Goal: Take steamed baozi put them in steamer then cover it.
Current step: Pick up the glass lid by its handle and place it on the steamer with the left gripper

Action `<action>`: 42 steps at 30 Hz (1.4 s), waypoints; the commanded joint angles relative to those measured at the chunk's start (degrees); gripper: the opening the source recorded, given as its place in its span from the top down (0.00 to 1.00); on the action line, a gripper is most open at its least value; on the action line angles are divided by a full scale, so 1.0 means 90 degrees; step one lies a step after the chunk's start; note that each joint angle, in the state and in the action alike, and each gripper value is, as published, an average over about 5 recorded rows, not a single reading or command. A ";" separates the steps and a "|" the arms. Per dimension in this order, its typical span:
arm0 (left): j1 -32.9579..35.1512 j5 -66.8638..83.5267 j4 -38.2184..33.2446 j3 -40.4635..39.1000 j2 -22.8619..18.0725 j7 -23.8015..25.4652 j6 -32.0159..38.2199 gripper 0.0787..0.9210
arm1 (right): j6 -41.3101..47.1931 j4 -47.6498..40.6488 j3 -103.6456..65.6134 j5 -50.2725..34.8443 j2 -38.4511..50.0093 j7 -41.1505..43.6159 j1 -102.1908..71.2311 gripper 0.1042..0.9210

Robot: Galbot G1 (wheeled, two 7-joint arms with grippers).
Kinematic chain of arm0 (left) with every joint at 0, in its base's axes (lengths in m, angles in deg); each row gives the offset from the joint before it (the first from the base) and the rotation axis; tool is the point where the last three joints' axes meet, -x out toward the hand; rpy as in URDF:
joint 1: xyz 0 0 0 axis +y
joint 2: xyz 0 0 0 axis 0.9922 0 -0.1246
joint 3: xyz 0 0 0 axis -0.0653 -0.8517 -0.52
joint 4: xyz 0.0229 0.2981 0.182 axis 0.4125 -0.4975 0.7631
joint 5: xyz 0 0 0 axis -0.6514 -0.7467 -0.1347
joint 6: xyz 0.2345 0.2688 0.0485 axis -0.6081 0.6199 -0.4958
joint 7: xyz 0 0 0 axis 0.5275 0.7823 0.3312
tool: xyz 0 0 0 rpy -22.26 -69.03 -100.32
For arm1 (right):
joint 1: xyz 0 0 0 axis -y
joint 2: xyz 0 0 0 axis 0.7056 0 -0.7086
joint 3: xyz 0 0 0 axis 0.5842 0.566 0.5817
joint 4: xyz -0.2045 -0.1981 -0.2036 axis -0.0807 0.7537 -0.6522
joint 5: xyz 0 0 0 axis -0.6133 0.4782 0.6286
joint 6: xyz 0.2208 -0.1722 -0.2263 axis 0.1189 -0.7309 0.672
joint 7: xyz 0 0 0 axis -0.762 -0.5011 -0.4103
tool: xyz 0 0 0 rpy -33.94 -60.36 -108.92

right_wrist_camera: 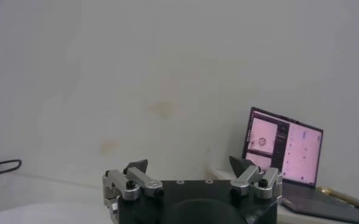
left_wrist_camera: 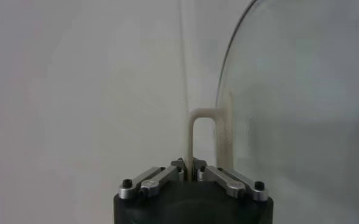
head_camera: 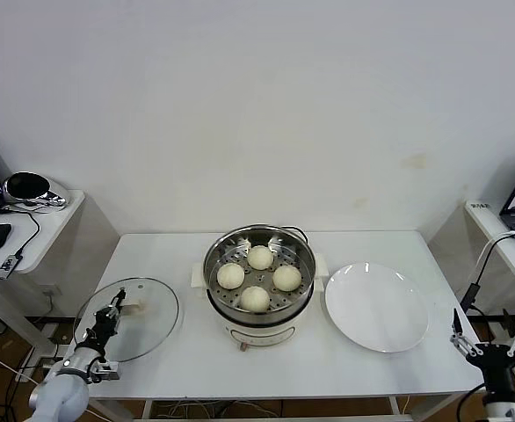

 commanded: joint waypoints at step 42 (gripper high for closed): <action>-0.3285 0.0442 -0.3571 -0.4867 -0.0199 0.2962 -0.4771 0.92 | 0.0396 0.0052 0.0872 0.1667 -0.0703 -0.0445 0.0309 0.12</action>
